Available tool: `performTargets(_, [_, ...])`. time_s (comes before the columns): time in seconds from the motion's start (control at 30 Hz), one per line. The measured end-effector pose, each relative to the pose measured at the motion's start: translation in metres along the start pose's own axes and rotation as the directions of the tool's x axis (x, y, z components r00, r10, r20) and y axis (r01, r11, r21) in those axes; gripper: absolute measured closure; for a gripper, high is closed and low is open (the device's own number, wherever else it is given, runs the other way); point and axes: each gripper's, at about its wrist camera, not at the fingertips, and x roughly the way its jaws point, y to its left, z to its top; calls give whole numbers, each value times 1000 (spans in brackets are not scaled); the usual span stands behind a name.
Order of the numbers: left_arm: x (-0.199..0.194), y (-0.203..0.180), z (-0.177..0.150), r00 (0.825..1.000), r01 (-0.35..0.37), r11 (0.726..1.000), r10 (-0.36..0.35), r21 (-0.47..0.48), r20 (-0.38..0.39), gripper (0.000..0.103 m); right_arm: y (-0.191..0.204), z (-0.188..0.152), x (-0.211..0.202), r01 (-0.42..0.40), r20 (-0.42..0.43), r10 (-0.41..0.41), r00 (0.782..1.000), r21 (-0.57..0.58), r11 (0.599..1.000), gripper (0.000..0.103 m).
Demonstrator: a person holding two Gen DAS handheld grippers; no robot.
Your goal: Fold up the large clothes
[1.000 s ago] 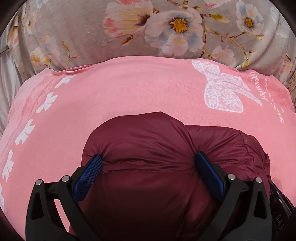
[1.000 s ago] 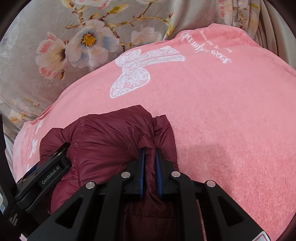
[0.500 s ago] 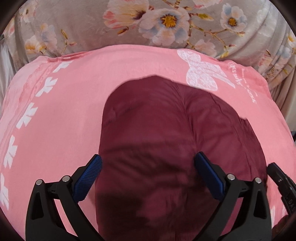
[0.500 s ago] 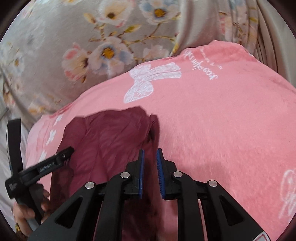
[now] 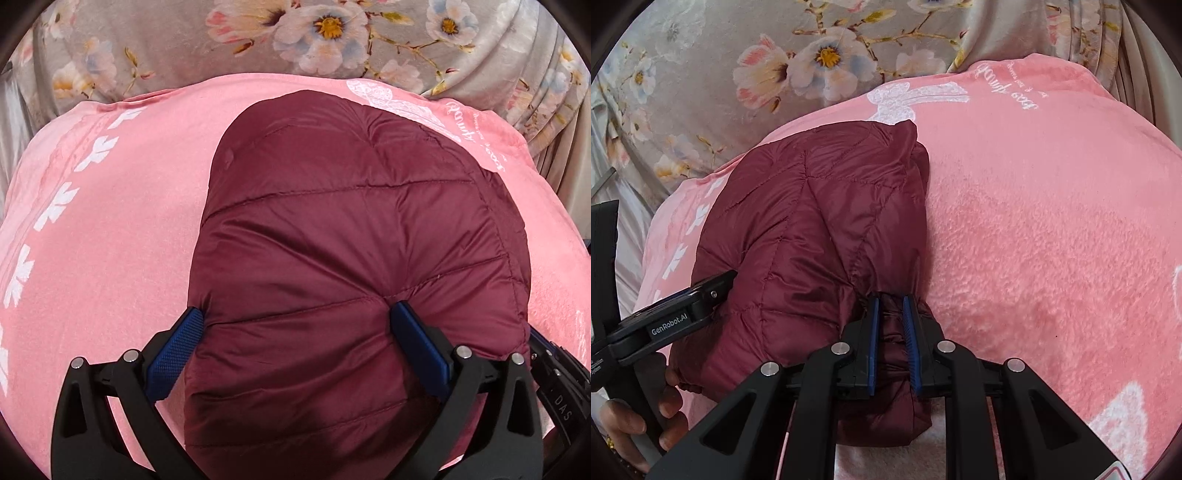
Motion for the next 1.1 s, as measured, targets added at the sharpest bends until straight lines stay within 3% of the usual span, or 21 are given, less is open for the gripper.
performTargets(0.67, [2, -6, -11, 996, -50, 999, 48, 17, 79, 5, -7, -4, 3, -50, 28, 49, 998, 29, 998, 87])
performTargets(0.8, [-3, 4, -9, 998, 6, 1000, -5, -12, 55, 5, -15, -3, 1, -91, 44, 88, 995, 74, 993, 87])
performTargets(0.9, [-16, 30, -7, 995, 98, 989, -95, -106, 34, 5, -28, -2, -5, -159, 75, 149, 986, 146, 977, 85])
performTargets(0.93, [-21, 44, -6, 992, 126, 980, -121, -154, 42, 5, -31, -1, -8, -175, 83, 163, 983, 161, 971, 79])
performTargets(0.97, [-23, 53, -4, 990, 138, 974, -132, -180, 45, 5, -34, 2, -11, -190, 93, 176, 980, 180, 965, 60])
performTargets(1.03, [-18, 76, 4, 983, 181, 951, -179, -252, 30, 5, -37, 8, -18, -164, 118, 142, 983, 203, 965, 37])
performTargets(1.1, [-7, 93, 9, 970, 233, 914, -244, -333, 8, 5, -39, 18, -21, -179, 126, 155, 980, 215, 960, 37])
